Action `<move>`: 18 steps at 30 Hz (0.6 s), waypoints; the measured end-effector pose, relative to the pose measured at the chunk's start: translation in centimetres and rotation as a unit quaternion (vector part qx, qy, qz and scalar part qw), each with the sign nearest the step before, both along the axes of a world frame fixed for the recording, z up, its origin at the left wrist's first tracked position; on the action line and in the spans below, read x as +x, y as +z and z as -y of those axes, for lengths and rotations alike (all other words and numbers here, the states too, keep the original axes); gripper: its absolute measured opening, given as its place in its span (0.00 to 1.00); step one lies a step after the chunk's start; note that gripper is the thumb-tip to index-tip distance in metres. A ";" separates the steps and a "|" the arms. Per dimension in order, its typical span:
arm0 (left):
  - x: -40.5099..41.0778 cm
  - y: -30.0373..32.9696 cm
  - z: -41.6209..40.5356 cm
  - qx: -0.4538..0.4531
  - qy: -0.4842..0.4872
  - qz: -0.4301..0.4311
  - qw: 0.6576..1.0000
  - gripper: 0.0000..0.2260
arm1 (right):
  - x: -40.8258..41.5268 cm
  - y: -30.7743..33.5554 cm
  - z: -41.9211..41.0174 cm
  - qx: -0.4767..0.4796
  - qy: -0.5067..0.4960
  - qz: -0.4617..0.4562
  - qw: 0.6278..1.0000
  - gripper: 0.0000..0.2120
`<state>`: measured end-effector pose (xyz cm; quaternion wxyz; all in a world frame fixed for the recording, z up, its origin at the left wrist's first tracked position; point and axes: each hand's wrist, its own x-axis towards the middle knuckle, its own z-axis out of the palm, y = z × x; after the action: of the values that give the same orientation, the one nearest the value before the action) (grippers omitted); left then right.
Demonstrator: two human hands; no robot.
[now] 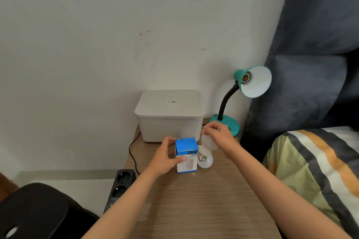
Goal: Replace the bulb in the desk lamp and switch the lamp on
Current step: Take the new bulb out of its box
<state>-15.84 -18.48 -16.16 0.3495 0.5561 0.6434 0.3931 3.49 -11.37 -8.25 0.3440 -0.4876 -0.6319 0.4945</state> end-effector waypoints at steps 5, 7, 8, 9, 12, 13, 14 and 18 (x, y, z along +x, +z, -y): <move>0.3 0.2 0.3 0.002 -0.001 0.014 1.000 0.26 | -0.2 -1.4 0.9 0.083 0.035 0.175 0.980 0.09; 0.4 0.4 0.4 0.004 0.000 0.015 1.000 0.26 | -0.4 -2.0 1.3 0.145 0.052 0.266 0.951 0.14; 0.4 0.5 0.5 0.003 -0.001 0.017 1.000 0.26 | -0.5 -2.2 1.5 0.168 0.057 0.292 0.940 0.14; 0.5 0.5 0.6 0.000 -0.002 0.017 1.000 0.26 | -0.6 -2.5 1.7 0.185 0.056 0.302 0.934 0.14; 0.5 0.7 0.6 0.005 -0.003 0.018 1.000 0.26 | -1.0 -2.8 1.9 0.207 0.041 0.297 0.931 0.11; 0.5 0.7 0.6 0.010 0.000 0.012 1.000 0.26 | -1.1 -2.9 1.9 0.213 0.036 0.293 0.931 0.10; 0.5 0.8 0.7 0.014 0.001 0.004 1.000 0.25 | -1.2 -2.9 2.0 0.218 0.034 0.292 0.931 0.09; 0.5 1.0 0.7 0.018 -0.002 -0.015 1.000 0.21 | -1.7 -3.2 2.2 0.225 0.043 0.326 0.917 0.09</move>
<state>-15.37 -19.15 -15.17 0.3301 0.5693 0.6405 0.3958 1.83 -13.59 -11.47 0.1984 -0.5034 -0.8242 0.1673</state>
